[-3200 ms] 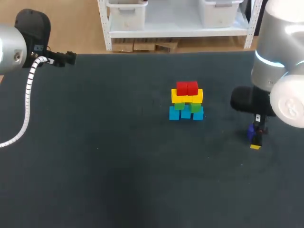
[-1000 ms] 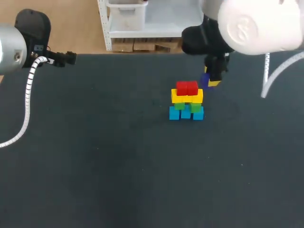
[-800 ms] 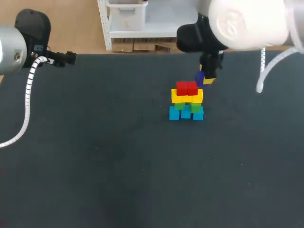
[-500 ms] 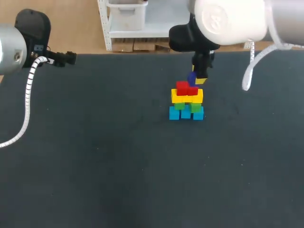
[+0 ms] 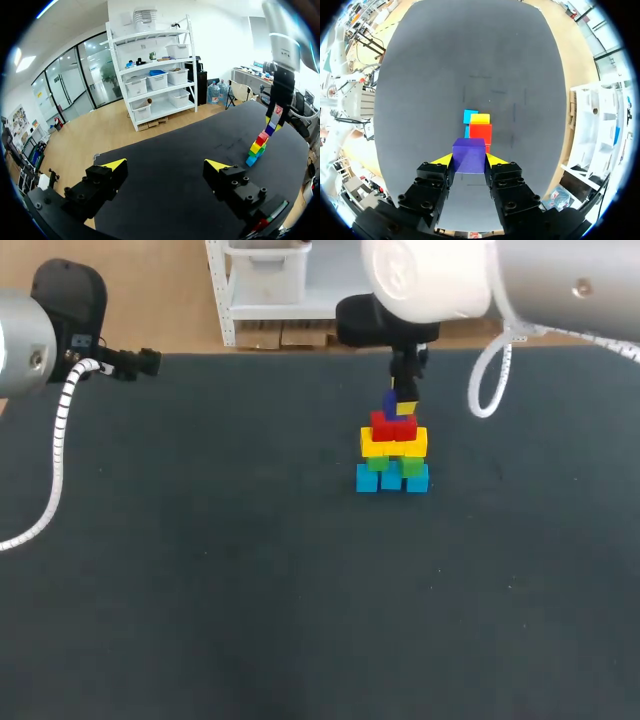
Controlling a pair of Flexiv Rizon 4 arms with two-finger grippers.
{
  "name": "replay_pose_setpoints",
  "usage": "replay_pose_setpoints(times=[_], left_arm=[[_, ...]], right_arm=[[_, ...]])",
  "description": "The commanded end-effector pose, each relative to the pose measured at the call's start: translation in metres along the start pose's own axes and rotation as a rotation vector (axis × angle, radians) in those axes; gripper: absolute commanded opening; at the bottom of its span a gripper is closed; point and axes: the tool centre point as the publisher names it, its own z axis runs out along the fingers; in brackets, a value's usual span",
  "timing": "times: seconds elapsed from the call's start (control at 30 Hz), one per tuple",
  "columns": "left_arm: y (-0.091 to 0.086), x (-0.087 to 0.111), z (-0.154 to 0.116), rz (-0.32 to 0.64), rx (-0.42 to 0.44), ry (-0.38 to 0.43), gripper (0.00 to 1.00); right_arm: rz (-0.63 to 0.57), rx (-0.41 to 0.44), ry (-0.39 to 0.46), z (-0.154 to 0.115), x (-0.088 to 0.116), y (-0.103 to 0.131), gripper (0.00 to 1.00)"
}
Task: Place the blue cubes, place green cubes on the blue cubes, place the yellow cubes on the green cubes, then place the red cubes on the yellow cubes, and place purple cube on the red cubes.
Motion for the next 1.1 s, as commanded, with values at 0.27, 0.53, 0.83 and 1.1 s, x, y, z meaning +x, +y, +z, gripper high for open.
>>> replay_pose_setpoints(times=[0.27, 0.53, 0.83, 1.1], left_arm=[[0.000, 0.000, 0.001, -0.002, -0.002, -0.003, 1.00], [0.000, 0.000, 0.001, -0.002, -0.002, -0.003, 1.00], [0.000, 0.000, 0.001, -0.002, -0.002, -0.003, 1.00], [0.000, 0.000, 0.001, -0.002, -0.002, -0.003, 1.00]], right_arm=[[0.011, -0.045, 0.004, 0.010, 0.002, -0.011, 0.00], [0.012, -0.052, 0.004, 0.013, 0.003, -0.012, 0.00], [0.005, -0.057, 0.004, 0.015, 0.002, -0.012, 0.18], [-0.003, -0.061, 0.003, 0.014, 0.001, -0.012, 0.49]])
